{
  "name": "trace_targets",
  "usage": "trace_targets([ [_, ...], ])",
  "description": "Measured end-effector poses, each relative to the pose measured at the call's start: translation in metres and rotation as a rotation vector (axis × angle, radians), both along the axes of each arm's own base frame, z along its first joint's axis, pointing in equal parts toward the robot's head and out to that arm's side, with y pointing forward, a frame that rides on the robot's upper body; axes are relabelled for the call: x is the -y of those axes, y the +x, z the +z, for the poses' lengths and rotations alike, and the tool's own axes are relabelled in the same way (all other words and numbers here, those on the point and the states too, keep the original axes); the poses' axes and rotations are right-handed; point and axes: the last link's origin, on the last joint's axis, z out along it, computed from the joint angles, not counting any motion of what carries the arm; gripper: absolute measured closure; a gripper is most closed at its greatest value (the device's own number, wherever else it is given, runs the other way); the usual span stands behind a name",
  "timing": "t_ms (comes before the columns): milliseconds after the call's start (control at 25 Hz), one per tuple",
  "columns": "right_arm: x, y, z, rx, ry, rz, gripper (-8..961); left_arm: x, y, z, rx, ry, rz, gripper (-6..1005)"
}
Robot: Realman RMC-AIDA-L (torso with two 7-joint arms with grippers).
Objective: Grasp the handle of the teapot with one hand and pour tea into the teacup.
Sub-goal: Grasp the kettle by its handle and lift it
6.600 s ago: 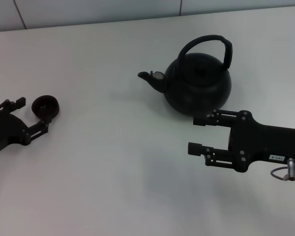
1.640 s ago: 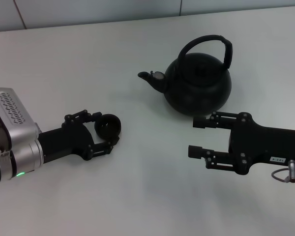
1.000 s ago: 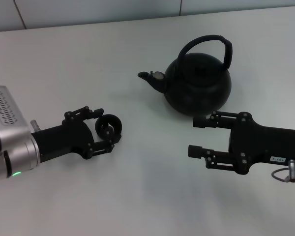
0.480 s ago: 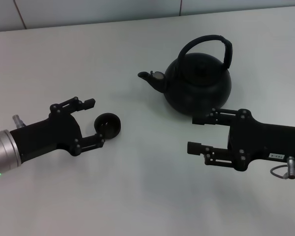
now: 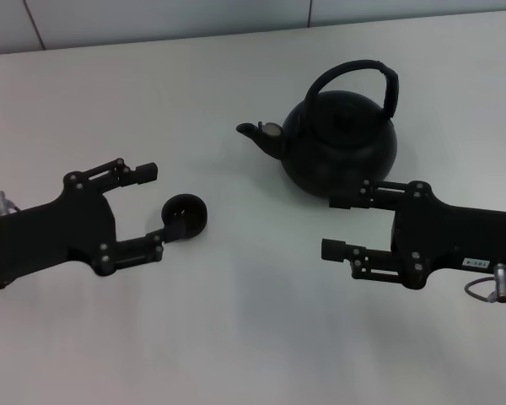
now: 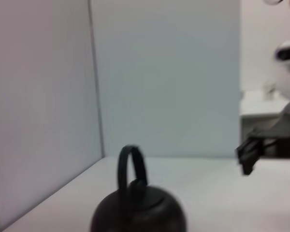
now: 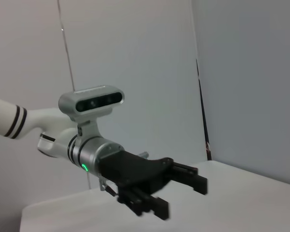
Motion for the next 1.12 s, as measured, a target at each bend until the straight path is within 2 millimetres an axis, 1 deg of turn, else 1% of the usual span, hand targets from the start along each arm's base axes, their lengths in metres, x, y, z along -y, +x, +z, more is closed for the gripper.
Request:
trace_targets([
  [240,-0.001,-0.003,0.003,0.006,0.007,0.02,401,0.01,0.004,0.018,0.065,-0.077,-0.037,213],
  [320,-0.002,-0.004,0.004,0.011,0.007,0.029,402,0.01,0.004,0.018,0.065,-0.077,-0.037,213],
  [400,-0.003,-0.005,0.004,0.012,0.004,0.032,403,0.018,0.002,0.024,0.073,-0.112,-0.058,213],
  [520,-0.003,-0.005,0.006,0.011,0.007,0.023,405,0.021,0.0,0.024,0.062,-0.142,-0.051,213],
  [600,-0.004,0.0,0.008,0.025,0.026,0.0,405,0.023,-0.001,0.022,0.052,-0.158,-0.049,213],
  [720,-0.007,0.013,0.015,0.053,0.075,-0.065,407,0.024,-0.001,0.019,0.051,-0.166,-0.051,213],
  [960,-0.002,0.037,0.035,0.057,0.192,-0.185,410,0.025,-0.001,0.019,0.05,-0.166,-0.054,213],
  [1120,-0.002,0.052,0.044,0.064,0.255,-0.264,412,0.025,0.0,0.019,0.049,-0.169,-0.054,213],
])
